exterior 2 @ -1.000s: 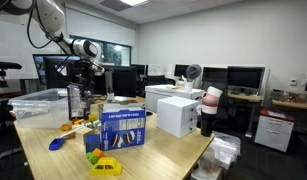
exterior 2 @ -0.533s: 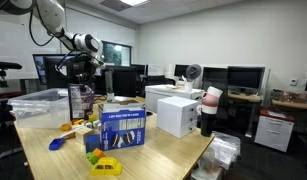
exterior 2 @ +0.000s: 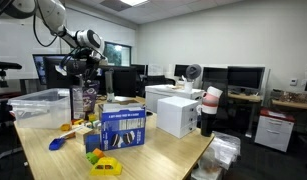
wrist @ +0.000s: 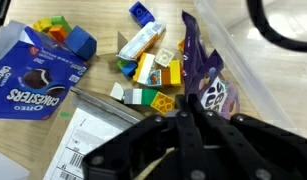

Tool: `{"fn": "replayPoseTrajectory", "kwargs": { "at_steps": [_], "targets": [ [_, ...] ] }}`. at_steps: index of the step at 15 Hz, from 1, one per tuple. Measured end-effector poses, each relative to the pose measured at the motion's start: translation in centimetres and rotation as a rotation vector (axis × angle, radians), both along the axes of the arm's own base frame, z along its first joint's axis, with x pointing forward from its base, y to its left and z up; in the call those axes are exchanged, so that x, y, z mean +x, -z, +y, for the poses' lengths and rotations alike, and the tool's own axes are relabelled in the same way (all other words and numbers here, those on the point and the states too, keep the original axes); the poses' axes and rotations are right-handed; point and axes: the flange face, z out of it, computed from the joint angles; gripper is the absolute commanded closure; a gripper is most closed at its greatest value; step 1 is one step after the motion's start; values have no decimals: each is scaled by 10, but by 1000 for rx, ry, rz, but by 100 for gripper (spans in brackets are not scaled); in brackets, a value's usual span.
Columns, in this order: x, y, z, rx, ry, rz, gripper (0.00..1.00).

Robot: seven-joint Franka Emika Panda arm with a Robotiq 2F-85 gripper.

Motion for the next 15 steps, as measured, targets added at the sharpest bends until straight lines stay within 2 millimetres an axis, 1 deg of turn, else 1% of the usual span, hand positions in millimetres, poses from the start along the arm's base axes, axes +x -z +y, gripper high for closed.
{"fn": "replayPoseTrajectory", "kwargs": {
  "at_steps": [3, 6, 8, 9, 10, 11, 13, 15],
  "targets": [
    [1, -6, 6, -53, -9, -1, 93],
    [3, -19, 18, -91, -37, -24, 93],
    [5, -31, 30, -102, -59, -58, 95],
    [6, -44, 41, -97, -74, -93, 95],
    [7, -48, 45, -93, -78, -105, 95],
    [9, -58, 52, -76, -87, -138, 96],
    [14, -70, 58, -45, -98, -194, 96],
    [23, -82, 65, 8, -113, -282, 97]
  ]
}}
